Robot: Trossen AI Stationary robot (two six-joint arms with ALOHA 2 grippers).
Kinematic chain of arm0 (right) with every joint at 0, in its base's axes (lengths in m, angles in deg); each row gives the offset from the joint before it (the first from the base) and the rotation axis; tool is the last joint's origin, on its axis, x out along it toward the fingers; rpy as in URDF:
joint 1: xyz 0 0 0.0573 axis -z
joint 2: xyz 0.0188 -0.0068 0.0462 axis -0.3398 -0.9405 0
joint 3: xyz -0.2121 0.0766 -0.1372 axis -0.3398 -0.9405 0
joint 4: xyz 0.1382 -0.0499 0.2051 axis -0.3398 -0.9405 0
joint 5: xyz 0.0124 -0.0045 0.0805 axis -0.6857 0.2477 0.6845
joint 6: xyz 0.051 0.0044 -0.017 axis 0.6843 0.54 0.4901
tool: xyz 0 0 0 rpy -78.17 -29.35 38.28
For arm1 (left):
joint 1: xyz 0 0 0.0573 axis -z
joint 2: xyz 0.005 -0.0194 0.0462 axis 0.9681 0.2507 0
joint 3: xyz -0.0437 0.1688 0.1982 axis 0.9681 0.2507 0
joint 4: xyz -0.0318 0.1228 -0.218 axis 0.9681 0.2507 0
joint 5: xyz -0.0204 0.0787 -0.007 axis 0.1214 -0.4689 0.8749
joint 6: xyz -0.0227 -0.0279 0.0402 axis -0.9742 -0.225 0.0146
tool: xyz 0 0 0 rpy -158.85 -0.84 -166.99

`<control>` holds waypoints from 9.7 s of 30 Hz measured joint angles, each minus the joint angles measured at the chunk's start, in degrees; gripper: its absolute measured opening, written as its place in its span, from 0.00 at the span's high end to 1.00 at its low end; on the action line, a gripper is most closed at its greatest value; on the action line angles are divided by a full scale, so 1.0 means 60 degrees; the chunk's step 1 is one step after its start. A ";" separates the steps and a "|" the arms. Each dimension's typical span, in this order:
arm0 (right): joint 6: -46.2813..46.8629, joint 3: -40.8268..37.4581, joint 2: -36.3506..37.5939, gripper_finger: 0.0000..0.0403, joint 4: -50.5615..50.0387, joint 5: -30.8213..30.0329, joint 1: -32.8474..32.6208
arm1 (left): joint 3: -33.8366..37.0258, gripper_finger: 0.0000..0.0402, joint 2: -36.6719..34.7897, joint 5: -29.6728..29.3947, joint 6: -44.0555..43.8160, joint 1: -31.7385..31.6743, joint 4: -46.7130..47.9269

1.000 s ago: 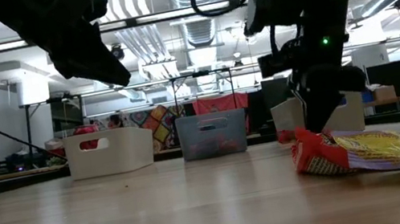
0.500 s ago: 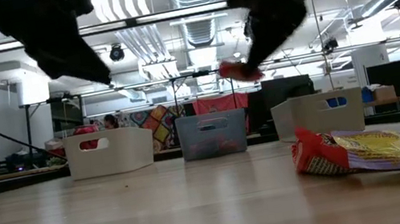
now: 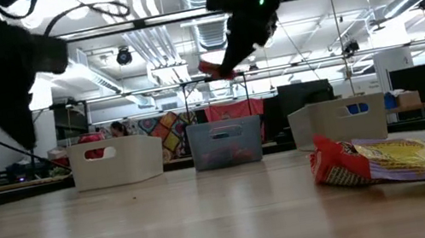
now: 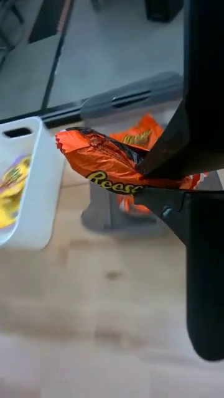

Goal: Sort candy
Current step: Put the orange chocolate into the black bin, then put the red chocolate into the gray bin, then put the orange chocolate into the black bin

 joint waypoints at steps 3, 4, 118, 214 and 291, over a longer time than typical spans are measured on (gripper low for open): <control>-0.0363 0.0183 -0.0397 0.95 -0.0016 -0.0002 0.0345 | 0.0000 0.73 0.0000 0.0022 -0.0613 0.0000 0.0768; -0.0489 0.0240 -0.0520 0.95 0.0012 -0.0005 0.0444 | 0.0000 0.73 0.0000 0.0019 -0.0876 0.0000 0.1061; 0.2627 -0.1735 0.0148 0.68 0.2180 0.2426 -0.2301 | -0.1480 1.00 0.1583 -0.2110 0.6223 -0.0007 -0.5743; 0.3193 0.0028 0.0100 0.83 -0.5403 -0.1503 0.3693 | -0.1679 0.55 0.0455 -0.1657 0.4358 -0.0055 -0.2636; 0.6545 -0.0456 0.2158 0.83 -0.4898 -0.0536 -0.3440 | -0.1718 0.98 0.4644 0.1787 0.0708 0.0510 0.1924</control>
